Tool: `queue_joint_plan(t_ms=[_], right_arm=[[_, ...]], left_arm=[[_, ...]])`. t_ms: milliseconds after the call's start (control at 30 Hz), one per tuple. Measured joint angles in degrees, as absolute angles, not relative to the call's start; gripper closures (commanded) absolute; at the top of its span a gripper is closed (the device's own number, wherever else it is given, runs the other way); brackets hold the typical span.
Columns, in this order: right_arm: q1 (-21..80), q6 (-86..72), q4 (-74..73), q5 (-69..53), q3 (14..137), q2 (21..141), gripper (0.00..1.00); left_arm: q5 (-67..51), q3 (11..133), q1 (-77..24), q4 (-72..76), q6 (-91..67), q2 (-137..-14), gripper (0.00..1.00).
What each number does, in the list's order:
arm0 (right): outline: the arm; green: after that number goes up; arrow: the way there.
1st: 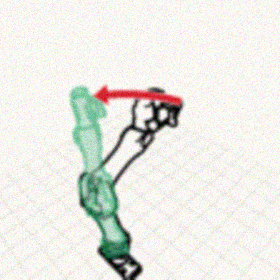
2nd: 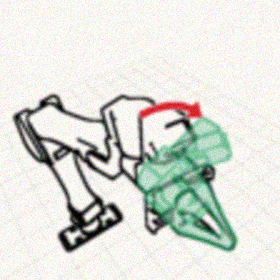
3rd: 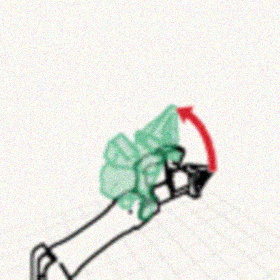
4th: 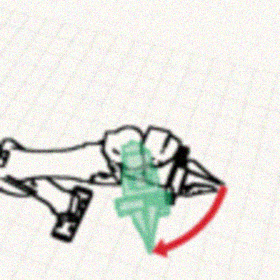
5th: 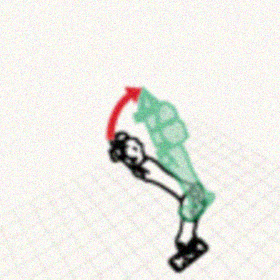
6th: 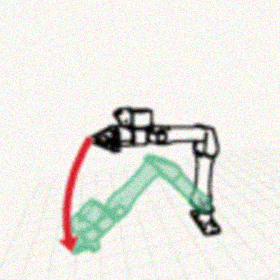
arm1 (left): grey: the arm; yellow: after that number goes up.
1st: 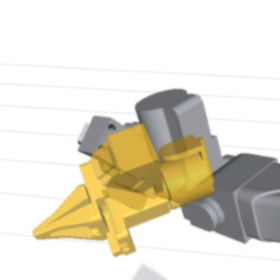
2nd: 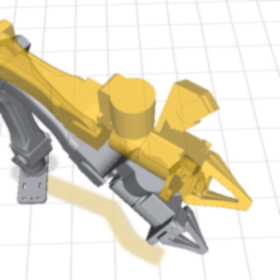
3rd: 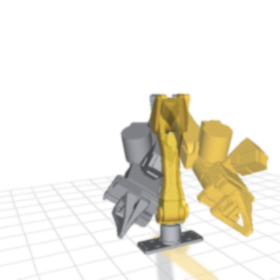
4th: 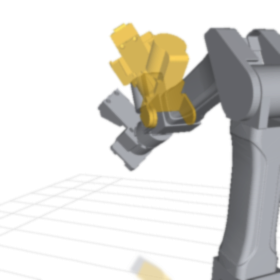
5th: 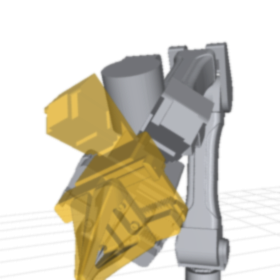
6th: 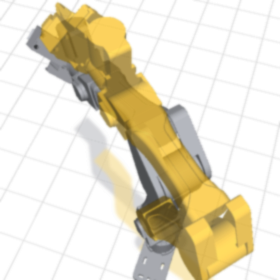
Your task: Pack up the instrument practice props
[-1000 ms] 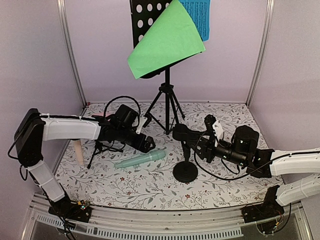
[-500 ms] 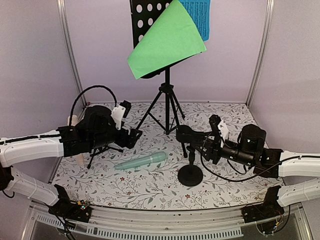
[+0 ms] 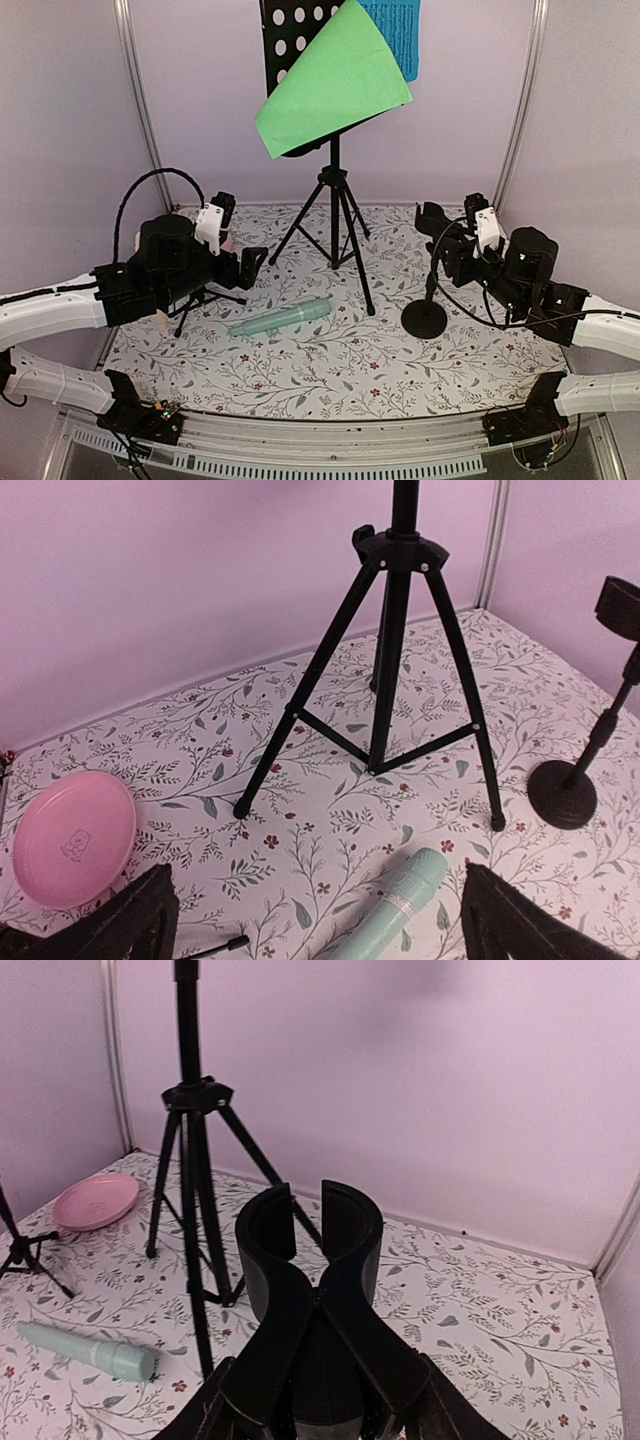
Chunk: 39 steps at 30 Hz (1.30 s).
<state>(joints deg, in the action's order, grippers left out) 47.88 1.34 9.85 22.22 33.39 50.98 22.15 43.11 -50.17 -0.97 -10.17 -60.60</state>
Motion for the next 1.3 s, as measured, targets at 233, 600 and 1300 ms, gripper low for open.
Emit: queue_joint_plan(t_ms=[233, 600, 1300], right_arm=[[31.22, 1.93, 17.21, 26.33, 33.39, 54.11, 0.99], [10.46, 3.4, 32.93, 20.58, 39.55, 74.5, 0.99], [2.55, 4.86, 40.25, 17.69, 45.5, 85.54, 0.41]], left_arm=[[24.05, 42.13, -51.16, -0.27, -9.78, -60.27, 0.01], [25.36, 41.36, -52.03, 0.25, -9.45, -58.35, 0.01], [26.3, 40.34, -52.8, 0.97, -9.1, -55.86, 0.01]])
